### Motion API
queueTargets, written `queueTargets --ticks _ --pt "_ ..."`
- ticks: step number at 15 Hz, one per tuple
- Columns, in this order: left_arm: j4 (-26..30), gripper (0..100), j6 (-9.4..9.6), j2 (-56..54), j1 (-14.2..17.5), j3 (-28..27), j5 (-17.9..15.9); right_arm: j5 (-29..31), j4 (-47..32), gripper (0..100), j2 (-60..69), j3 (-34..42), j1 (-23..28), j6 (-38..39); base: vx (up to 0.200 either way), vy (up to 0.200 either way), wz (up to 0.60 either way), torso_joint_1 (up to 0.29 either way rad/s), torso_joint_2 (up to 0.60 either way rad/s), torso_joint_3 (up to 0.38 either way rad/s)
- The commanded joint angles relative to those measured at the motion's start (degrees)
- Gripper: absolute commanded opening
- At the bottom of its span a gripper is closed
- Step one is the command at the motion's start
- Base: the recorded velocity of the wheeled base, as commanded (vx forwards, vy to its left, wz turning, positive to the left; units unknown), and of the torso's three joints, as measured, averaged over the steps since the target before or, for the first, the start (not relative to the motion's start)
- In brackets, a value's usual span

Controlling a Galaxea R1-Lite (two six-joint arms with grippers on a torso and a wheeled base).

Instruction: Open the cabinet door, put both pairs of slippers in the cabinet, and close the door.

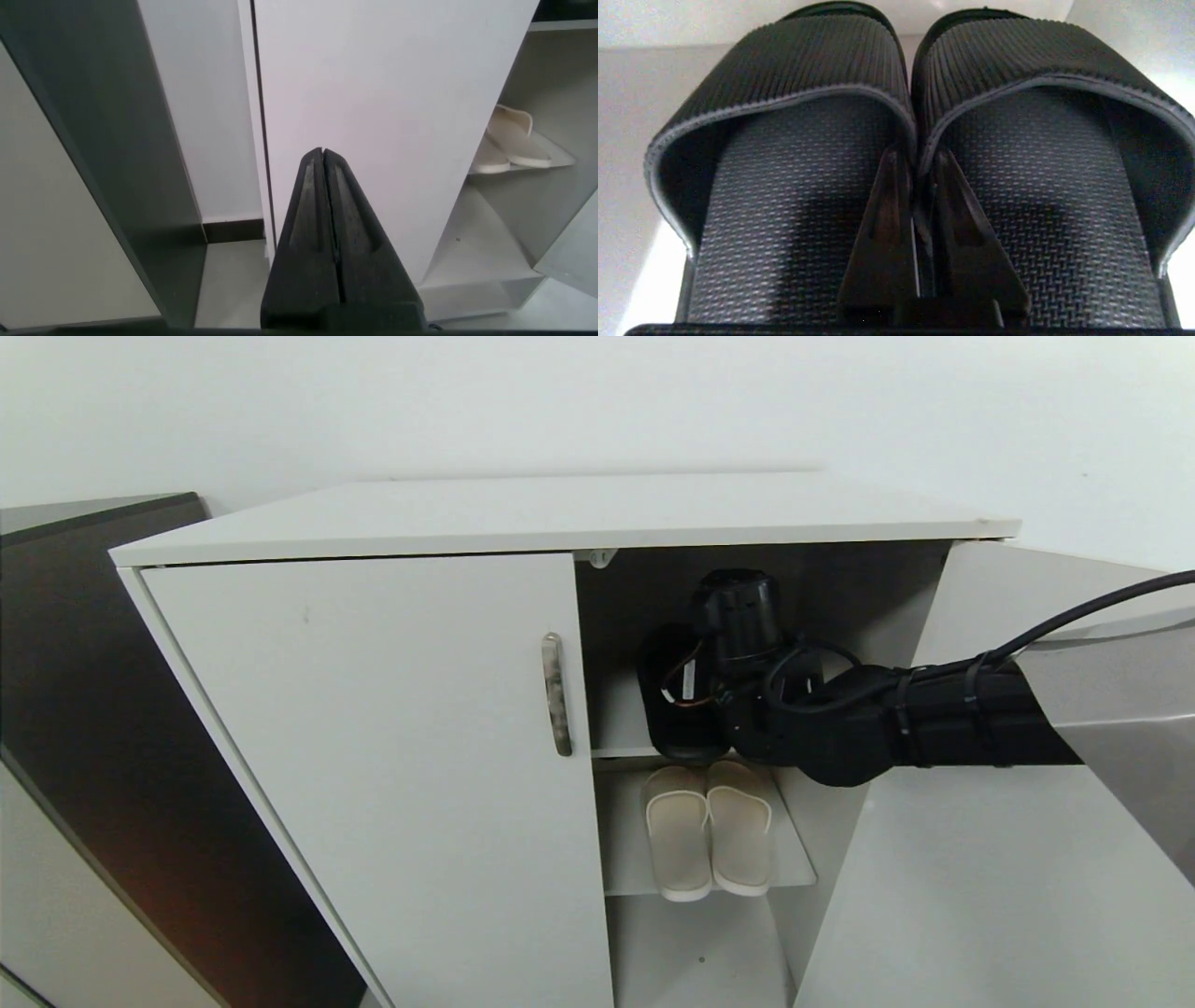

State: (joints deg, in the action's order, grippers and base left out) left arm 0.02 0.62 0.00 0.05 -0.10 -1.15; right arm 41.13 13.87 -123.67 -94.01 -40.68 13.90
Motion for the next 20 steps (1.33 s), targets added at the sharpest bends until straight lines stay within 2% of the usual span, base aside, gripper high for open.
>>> queueTargets --ticks 1,11,12,16,20 --pt "-0.02 0 -0.01 0.09 0.04 0.01 -0.08 0.00 0.01 0 -1.04 -0.38 0.16 -0.01 0.000 0.000 0.00 0.000 0.00 0.000" --pt "-0.02 0 -0.01 0.09 0.04 0.01 -0.08 0.00 0.01 0 -1.39 0.23 0.16 0.43 0.000 0.000 0.00 0.000 0.00 0.000" --pt "-0.02 0 -0.01 0.09 0.04 0.01 -0.08 0.00 -0.07 100 -1.39 0.32 0.07 0.69 0.000 0.000 0.00 0.000 0.00 0.000" --pt "-0.02 0 -0.01 0.09 0.04 0.01 0.00 0.00 0.10 100 1.51 3.66 -1.16 1.22 0.000 0.000 0.00 0.000 0.00 0.000" --pt "0.06 0 -0.01 0.09 0.04 0.01 -0.08 0.53 0.63 100 9.15 12.54 -4.23 2.01 0.000 0.000 0.00 0.000 0.00 0.000"
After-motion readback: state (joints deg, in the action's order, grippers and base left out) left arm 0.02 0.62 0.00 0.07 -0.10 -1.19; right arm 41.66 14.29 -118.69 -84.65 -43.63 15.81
